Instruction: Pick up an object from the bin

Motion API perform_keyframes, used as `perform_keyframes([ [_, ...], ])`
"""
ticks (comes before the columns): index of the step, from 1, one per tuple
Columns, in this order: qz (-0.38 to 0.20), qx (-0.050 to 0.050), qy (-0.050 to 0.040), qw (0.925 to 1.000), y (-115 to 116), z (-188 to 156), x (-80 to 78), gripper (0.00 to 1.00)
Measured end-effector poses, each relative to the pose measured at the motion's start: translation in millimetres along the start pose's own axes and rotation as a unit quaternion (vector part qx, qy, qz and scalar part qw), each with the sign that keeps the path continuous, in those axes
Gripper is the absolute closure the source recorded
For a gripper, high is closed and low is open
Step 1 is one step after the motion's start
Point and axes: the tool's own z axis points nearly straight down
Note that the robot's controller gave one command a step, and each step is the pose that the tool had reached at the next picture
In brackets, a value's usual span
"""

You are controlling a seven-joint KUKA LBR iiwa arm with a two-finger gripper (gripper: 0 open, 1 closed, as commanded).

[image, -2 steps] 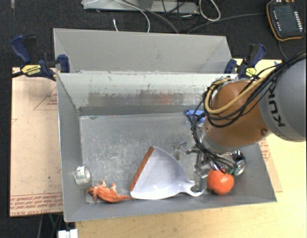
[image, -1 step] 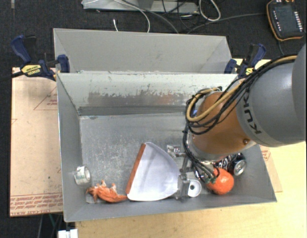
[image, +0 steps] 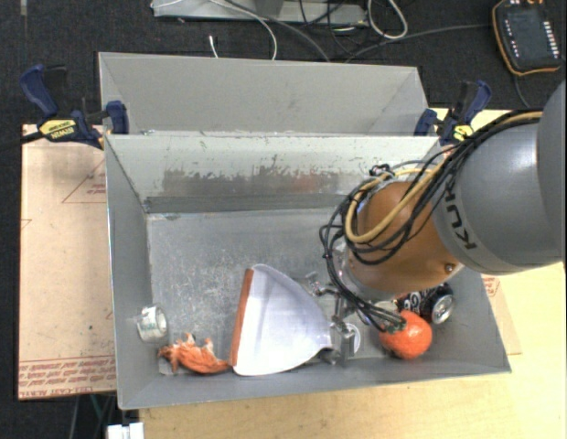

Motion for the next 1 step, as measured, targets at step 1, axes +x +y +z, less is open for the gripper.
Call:
perform_keyframes([
  [1, 0.212, -0.002, 0.0234, 0.9770, 4.1, 5.3, 9.8, 1.00],
])
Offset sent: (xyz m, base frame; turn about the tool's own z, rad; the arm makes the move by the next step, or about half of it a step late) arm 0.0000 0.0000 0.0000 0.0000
